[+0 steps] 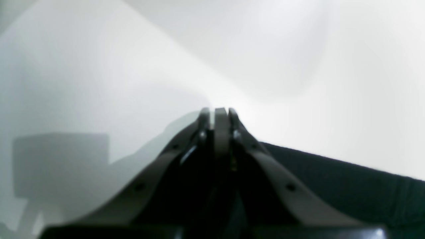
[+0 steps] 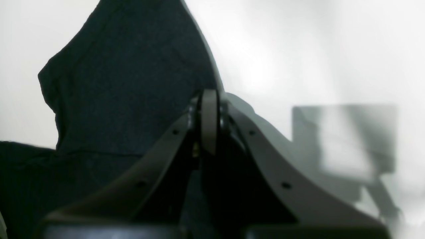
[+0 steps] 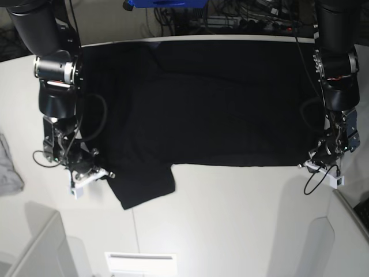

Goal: Fold the T-shirt properly
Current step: 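Lift both hem corners and fold them over toward the collar edge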

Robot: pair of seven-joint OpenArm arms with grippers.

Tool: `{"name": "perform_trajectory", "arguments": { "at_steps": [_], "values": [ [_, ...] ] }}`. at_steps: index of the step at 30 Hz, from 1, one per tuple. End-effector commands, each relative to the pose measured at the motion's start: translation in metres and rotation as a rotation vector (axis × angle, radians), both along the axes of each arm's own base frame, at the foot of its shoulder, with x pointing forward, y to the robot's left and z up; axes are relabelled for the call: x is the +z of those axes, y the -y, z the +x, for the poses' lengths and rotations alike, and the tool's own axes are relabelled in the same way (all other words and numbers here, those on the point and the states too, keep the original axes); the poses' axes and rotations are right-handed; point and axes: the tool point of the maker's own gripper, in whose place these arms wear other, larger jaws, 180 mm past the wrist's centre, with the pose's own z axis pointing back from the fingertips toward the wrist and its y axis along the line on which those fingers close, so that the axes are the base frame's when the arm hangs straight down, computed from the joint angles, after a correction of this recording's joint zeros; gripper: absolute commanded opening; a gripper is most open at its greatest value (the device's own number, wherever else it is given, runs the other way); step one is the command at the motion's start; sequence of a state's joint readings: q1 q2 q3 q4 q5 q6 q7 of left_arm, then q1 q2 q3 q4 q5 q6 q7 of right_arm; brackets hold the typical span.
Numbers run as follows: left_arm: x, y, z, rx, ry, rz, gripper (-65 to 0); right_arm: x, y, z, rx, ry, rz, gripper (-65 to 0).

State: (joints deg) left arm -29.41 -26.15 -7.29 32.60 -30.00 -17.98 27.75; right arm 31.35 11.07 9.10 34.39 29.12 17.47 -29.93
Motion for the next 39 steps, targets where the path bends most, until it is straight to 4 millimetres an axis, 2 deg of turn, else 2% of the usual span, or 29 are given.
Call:
{"name": "perform_trajectory", "arguments": {
  "at_steps": [1, 6, 8, 12, 15, 22, 25, 30, 39],
  "values": [
    [0.006, -0.002, 0.001, -0.022, -0.017, 0.023, -65.0, 0.016, 0.008, 0.015, -0.013, 0.05, -0.018, -65.0],
    [0.03, 0.006, 0.008, -0.076, 0.064, 0.072, -65.0, 0.022, 0.009, 0.019, -0.017, 0.076, -0.021, -65.0],
    [0.03, 0.007, 0.006, -0.084, 0.063, 0.077, -65.0, 0.024, 0.01, 0.016, -0.015, 0.093, -0.03, -65.0],
    [0.029, 0.009, 0.004, -0.091, 0.045, 0.069, -65.0, 0.041, 0.01, 0.017, -0.002, 0.164, -0.058, -65.0],
    [0.037, 0.012, 0.009, -0.102, 0.07, 0.076, -65.0, 0.05, 0.011, 0.018, 0.001, 0.198, -0.069, -65.0],
    [0.053, 0.025, 0.007, -0.157, 0.125, 0.114, -65.0, 0.053, 0.013, 0.012, 0.005, 0.217, -0.081, -65.0],
    [0.055, 0.025, 0.001, -0.157, 0.139, 0.119, -65.0, 0.059, 0.012, 0.009, 0.012, 0.243, -0.093, -65.0],
    [0.07, 0.001, -0.017, -0.084, 0.138, 0.106, -65.0, 0.066, 0.011, 0.003, 0.021, 0.274, -0.109, -65.0],
    [0.086, 0.011, -0.031, -0.134, 0.176, 0.16, -65.0, 0.078, 0.006, -0.011, 0.041, 0.33, -0.133, -65.0]
  ]
}}
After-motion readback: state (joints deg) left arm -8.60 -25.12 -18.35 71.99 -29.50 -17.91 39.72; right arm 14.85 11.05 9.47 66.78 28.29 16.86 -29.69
